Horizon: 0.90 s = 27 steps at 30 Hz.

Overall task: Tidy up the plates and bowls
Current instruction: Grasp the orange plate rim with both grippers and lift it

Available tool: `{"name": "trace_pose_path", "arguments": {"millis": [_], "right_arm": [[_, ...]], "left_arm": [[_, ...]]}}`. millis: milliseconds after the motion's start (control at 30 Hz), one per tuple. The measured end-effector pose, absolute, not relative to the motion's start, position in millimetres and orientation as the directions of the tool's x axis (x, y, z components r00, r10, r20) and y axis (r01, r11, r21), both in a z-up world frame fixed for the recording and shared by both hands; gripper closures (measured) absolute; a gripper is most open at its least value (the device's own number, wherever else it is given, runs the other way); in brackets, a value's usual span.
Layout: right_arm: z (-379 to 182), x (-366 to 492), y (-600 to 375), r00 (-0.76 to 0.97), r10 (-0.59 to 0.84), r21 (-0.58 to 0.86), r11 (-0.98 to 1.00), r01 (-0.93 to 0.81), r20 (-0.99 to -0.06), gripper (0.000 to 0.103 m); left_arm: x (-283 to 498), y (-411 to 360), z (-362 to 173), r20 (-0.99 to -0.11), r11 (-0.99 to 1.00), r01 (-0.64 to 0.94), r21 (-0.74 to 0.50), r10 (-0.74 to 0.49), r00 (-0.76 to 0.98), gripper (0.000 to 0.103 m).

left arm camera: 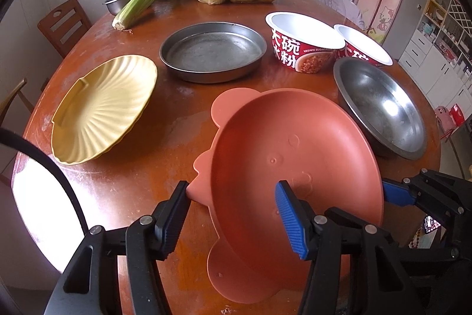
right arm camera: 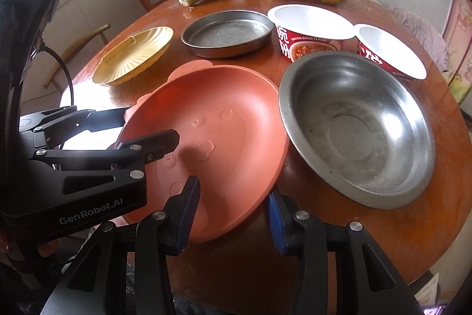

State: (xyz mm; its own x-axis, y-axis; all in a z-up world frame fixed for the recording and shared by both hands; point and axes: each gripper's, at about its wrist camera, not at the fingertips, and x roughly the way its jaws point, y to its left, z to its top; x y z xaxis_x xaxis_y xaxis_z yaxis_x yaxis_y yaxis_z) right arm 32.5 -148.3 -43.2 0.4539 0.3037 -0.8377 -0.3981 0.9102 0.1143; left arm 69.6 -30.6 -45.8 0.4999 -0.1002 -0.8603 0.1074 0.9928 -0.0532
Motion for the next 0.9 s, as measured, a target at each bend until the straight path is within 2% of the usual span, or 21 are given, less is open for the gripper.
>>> {"name": "trace_pose_path", "arguments": {"millis": [333,900], "right_arm": [[-41.1,33.1,-138.3,0.446,0.3,0.1,0.903,-0.417,-0.843,0.058],[-21.5,32.4,-102.4,0.473,0.326,0.073,0.876,-0.477,-0.818,0.057]], "left_arm": [[66.5,-15.9,-42.7,-0.86,0.992,0.085,-0.096,-0.126,0.495,0.046],[57.5,13.9,-20.6,-0.828,0.997,0.032,-0.065,-0.072,0.556,0.046]]}}
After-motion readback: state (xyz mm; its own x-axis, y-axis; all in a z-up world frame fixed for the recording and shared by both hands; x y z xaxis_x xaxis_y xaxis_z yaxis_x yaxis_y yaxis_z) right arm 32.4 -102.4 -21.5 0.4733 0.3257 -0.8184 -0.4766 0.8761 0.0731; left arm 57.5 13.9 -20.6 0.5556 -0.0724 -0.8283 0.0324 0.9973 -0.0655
